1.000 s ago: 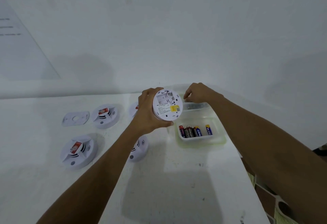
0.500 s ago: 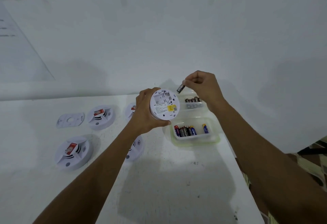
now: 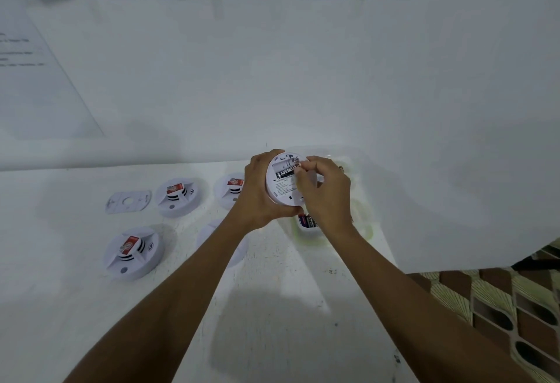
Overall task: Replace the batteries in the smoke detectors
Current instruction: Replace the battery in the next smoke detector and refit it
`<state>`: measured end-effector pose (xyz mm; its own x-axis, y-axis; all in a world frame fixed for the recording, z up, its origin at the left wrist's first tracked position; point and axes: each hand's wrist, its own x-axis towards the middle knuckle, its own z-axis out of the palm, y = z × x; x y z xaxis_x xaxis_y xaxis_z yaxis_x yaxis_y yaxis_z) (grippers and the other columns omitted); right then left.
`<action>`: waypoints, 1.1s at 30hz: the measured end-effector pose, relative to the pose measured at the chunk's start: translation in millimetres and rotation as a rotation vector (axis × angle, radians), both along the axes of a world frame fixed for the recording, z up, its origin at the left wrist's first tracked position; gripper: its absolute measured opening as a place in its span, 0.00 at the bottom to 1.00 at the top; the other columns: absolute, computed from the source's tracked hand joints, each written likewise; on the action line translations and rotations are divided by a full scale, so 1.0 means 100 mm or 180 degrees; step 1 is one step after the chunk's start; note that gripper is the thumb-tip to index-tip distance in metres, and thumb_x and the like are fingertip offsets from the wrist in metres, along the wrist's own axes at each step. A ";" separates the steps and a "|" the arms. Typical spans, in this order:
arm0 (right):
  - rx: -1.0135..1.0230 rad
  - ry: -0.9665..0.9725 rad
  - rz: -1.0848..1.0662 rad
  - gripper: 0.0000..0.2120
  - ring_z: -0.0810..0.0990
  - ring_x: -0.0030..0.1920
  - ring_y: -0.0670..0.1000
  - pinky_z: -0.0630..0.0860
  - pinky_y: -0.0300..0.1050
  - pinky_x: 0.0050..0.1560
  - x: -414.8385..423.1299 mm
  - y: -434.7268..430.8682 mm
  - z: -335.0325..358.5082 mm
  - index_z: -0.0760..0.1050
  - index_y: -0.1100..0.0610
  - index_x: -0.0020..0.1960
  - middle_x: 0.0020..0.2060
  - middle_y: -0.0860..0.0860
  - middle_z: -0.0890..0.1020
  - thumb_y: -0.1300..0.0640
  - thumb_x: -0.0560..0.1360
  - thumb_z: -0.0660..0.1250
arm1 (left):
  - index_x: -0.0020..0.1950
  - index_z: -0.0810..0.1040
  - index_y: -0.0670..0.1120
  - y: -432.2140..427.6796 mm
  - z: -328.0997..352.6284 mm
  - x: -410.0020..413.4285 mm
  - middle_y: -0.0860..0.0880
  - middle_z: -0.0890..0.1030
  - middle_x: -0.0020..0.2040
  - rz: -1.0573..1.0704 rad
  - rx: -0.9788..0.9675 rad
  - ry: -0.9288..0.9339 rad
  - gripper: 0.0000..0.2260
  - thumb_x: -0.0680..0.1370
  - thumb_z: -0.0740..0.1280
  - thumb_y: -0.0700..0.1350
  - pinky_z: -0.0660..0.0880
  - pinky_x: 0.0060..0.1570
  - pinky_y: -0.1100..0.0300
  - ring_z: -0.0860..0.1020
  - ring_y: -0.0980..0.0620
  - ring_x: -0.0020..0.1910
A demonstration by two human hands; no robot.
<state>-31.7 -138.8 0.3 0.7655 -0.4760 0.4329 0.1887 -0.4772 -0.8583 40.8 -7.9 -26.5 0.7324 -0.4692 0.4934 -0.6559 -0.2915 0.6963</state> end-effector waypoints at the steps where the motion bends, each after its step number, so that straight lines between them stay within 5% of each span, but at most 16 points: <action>1: -0.0093 -0.0021 0.0001 0.06 0.79 0.53 0.43 0.79 0.52 0.56 -0.02 0.01 -0.02 0.82 0.58 0.51 0.53 0.49 0.83 0.58 0.76 0.70 | 0.67 0.69 0.50 0.00 0.01 0.00 0.54 0.74 0.62 -0.0006 0.0011 -0.0016 0.40 0.60 0.80 0.59 0.70 0.64 0.45 0.72 0.48 0.62; 7: -0.0643 0.0004 0.0151 0.13 0.77 0.65 0.52 0.73 0.42 0.64 -0.04 -0.04 -0.09 0.81 0.60 0.60 0.63 0.57 0.80 0.56 0.78 0.66 | 0.65 0.64 0.62 -0.01 0.12 -0.03 0.69 0.68 0.60 -0.0056 -0.0063 0.0020 0.38 0.59 0.77 0.61 0.67 0.64 0.57 0.68 0.55 0.61; 14: -0.0406 0.0210 0.0497 0.11 0.76 0.62 0.47 0.78 0.48 0.60 0.10 -0.17 -0.12 0.82 0.59 0.59 0.63 0.52 0.78 0.59 0.78 0.67 | 0.66 0.63 0.63 0.01 0.01 0.10 0.55 0.70 0.62 0.0006 0.0127 0.0112 0.42 0.56 0.78 0.61 0.62 0.61 0.67 0.65 0.53 0.62; 19: -0.0209 0.0617 0.1013 0.10 0.78 0.56 0.45 0.76 0.33 0.55 0.28 -0.38 0.04 0.83 0.57 0.58 0.59 0.51 0.81 0.59 0.79 0.67 | 0.65 0.62 0.65 0.08 0.00 0.17 0.51 0.69 0.62 0.0123 0.0146 0.0396 0.43 0.53 0.77 0.62 0.60 0.57 0.71 0.62 0.54 0.63; 24: -0.0582 0.0875 0.0418 0.08 0.80 0.43 0.41 0.71 0.24 0.42 0.64 -0.77 0.18 0.84 0.56 0.53 0.48 0.50 0.86 0.61 0.78 0.67 | 0.69 0.63 0.59 0.16 -0.02 0.29 0.49 0.67 0.65 0.0111 0.0187 0.0485 0.47 0.53 0.78 0.60 0.61 0.61 0.68 0.61 0.52 0.65; 29: -0.1800 0.2238 0.0625 0.09 0.83 0.50 0.52 0.77 0.43 0.55 0.99 -1.07 0.13 0.83 0.58 0.55 0.53 0.54 0.85 0.60 0.76 0.69 | 0.70 0.62 0.59 0.23 -0.06 0.37 0.49 0.67 0.65 0.0128 0.0238 0.0456 0.48 0.53 0.77 0.62 0.61 0.62 0.67 0.61 0.52 0.66; 33: -0.2284 0.2839 0.0759 0.10 0.82 0.52 0.53 0.77 0.44 0.52 1.15 -1.05 0.06 0.84 0.54 0.55 0.54 0.51 0.84 0.56 0.74 0.72 | 0.70 0.62 0.57 0.23 -0.07 0.42 0.48 0.68 0.65 0.0134 0.0294 0.0413 0.48 0.54 0.76 0.63 0.62 0.64 0.62 0.62 0.51 0.66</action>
<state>83.3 -243.8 6.3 0.9708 -0.1437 -0.1919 -0.1945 -0.9401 -0.2799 83.1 15.3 -33.7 0.8071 -0.4758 0.3496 -0.5481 -0.3837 0.7433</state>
